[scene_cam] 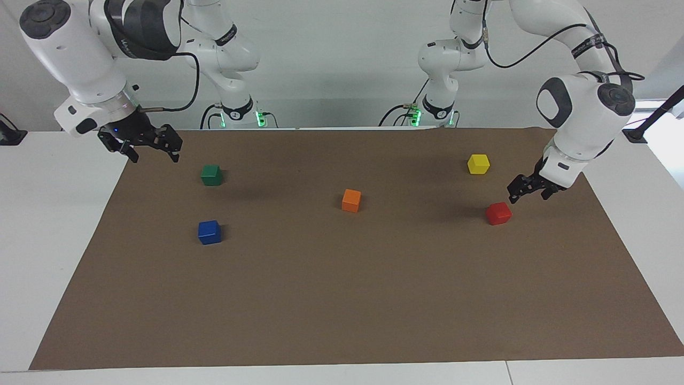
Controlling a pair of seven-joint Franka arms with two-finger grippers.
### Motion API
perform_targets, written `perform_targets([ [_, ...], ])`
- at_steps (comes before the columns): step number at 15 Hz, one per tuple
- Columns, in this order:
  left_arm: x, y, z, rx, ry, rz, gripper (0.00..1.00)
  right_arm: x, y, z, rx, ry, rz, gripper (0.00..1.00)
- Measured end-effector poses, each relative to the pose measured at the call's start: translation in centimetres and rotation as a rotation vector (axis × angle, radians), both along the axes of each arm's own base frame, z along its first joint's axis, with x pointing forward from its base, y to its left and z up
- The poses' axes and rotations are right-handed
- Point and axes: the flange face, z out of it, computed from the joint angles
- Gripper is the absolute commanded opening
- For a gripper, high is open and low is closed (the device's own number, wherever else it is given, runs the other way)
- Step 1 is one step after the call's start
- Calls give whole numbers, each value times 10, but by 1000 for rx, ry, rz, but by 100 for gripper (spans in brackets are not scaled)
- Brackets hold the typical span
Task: Transfer red block to right arm and stack on blue block
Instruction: 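Reach the left gripper to the red cube and grasp it, then lift the red cube with the left gripper while the right gripper approaches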
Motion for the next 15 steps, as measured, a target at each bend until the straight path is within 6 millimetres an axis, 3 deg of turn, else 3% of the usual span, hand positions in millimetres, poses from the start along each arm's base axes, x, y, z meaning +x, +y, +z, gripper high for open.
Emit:
perform_targets([
  [3, -10, -1, -30, 0, -5, 2, 100, 4, -6, -16, 88, -47, 23, 100],
  [7, -20, -4, -61, 0, 2, 18, 100, 11, -25, -50, 355, -60, -10, 100],
  [10, -21, -7, -81, 1, -13, 41, 100, 25, -16, -74, 575, -82, -26, 100],
  [11, -22, -8, -87, 1, -13, 44, 94, 29, -11, -81, 644, -89, -31, 100],
  [12, -23, -8, -90, 1, -12, 46, 79, 31, -6, -90, 720, -95, -43, 100],
  [13, -24, -8, -92, 1, -12, 48, 56, 30, 0, -102, 806, -97, -64, 100],
  [14, -25, -8, -93, 1, -10, 48, 17, 27, 3, -118, 883, -100, -82, 100],
  [15, -26, -8, -94, 1, -7, 48, 0, 21, 5, -135, 945, -104, -98, 100],
])
